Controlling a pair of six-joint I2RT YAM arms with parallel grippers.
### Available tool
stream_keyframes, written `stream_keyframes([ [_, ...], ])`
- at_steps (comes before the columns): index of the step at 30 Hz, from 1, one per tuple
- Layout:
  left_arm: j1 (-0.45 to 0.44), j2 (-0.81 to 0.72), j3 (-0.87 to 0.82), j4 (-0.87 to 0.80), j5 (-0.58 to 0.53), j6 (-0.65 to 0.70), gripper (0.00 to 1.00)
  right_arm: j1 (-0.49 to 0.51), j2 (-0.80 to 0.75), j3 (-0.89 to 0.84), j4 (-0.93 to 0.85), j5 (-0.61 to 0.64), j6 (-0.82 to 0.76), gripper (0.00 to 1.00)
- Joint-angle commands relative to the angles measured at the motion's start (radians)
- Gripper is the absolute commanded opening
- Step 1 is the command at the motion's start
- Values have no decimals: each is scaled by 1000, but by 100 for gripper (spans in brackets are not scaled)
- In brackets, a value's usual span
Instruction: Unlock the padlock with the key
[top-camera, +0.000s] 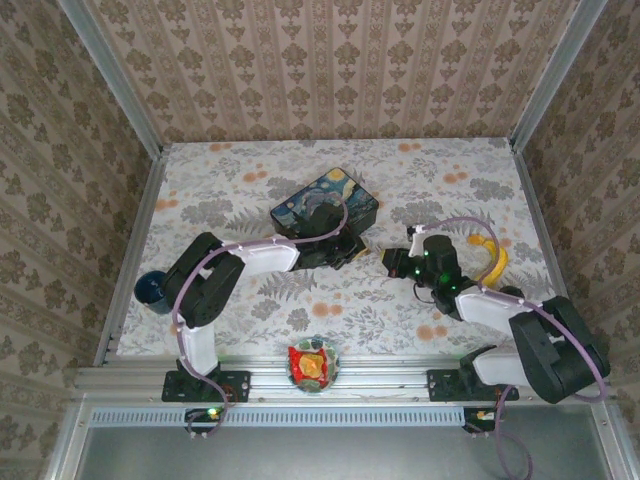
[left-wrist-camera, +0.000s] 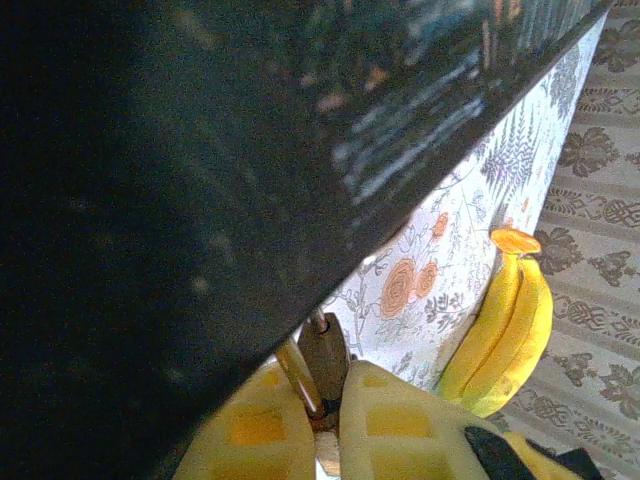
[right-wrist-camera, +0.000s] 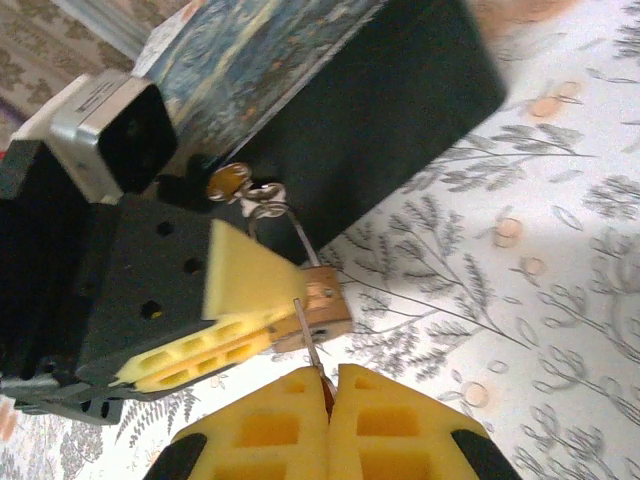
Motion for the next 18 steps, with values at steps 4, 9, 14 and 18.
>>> stream_keyframes([
  [4, 9, -6, -95, 59, 59, 13, 0, -80, -20, -13, -29, -162, 131, 0],
  [9, 24, 19, -261, 517, 55, -103, 0, -91, 45, -14, 95, -277, 204, 0],
  [14, 24, 121, -344, 861, 43, -218, 0, -91, 165, -12, 275, -360, 279, 0],
  [18, 21, 169, -372, 1002, 15, -256, 0, -91, 210, -24, 337, -369, 286, 0],
])
